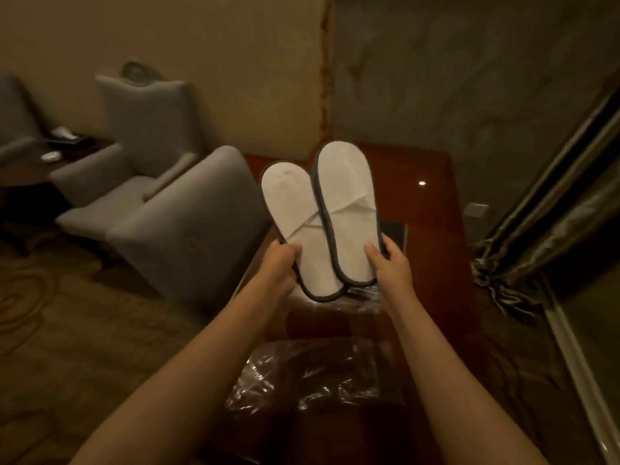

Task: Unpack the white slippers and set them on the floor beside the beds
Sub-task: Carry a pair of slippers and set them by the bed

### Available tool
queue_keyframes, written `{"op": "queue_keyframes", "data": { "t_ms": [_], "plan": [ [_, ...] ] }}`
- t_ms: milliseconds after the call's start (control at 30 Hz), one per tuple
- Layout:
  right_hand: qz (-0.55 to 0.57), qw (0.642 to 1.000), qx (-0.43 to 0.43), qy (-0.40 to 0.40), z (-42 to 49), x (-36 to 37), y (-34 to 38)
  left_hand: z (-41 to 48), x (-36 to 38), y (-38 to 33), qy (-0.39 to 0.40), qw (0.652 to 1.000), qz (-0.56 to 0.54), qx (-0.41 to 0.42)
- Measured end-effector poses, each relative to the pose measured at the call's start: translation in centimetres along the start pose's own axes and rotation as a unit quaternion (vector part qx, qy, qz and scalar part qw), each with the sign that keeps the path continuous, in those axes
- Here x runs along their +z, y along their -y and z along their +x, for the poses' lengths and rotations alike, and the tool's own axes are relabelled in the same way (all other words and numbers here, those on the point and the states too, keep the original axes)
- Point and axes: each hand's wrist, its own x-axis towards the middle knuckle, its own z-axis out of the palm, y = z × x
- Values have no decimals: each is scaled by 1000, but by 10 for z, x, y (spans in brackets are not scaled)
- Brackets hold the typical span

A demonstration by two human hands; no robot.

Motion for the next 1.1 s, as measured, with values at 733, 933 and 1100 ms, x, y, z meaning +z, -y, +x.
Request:
{"op": "queue_keyframes", "data": {
  "t_ms": [733,933,1100],
  "plan": [
    [-82,936,90,330,-155,420,-109,-59,-450,-78,-322,931,-153,81],
    [-88,926,100,354,-200,520,-153,-60,-559,-88,-366,914,-155,86],
    [-109,912,140,371,-211,580,-175,-52,-624,-90,-413,891,-179,62]
  ]
}}
